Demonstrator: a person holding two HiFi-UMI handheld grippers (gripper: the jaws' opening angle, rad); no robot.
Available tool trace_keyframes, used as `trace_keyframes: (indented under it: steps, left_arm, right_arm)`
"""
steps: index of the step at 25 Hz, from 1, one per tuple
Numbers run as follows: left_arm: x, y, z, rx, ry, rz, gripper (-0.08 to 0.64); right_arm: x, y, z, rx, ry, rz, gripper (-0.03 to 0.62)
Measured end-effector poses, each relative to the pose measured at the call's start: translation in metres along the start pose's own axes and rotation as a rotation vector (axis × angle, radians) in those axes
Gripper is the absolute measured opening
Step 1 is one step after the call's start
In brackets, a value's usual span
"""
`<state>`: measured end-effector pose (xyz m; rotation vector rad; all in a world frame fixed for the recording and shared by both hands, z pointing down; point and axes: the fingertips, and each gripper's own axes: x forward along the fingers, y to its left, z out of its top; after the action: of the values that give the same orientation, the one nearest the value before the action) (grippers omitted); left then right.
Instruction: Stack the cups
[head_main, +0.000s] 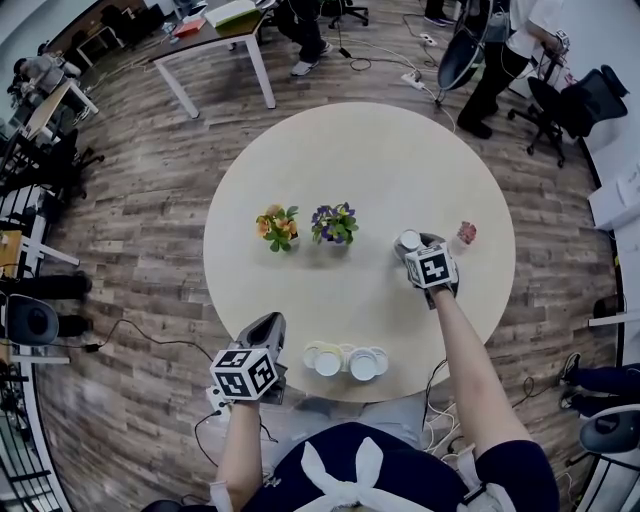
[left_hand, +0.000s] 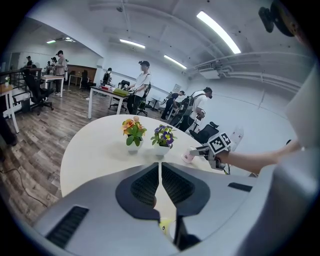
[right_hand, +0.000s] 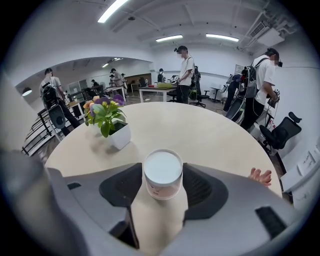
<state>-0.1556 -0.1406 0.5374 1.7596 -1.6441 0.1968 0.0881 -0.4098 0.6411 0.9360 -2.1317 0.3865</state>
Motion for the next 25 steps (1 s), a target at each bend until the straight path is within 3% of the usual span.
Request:
trace_keyframes:
  steps: [18,25]
  left_arm:
    - [-0.006,-0.012,0.006,0.060,-0.014,-0.043,0.032]
    - [-0.012,-0.019,0.011,0.094,-0.024,-0.081,0.032]
  right_arm:
    - [-0.053,0.016,0.018,-0.016,-0.072,0.006,0.242]
    - [-0.095,0.043,0.033,-0.080,-0.143,0.017,0.242]
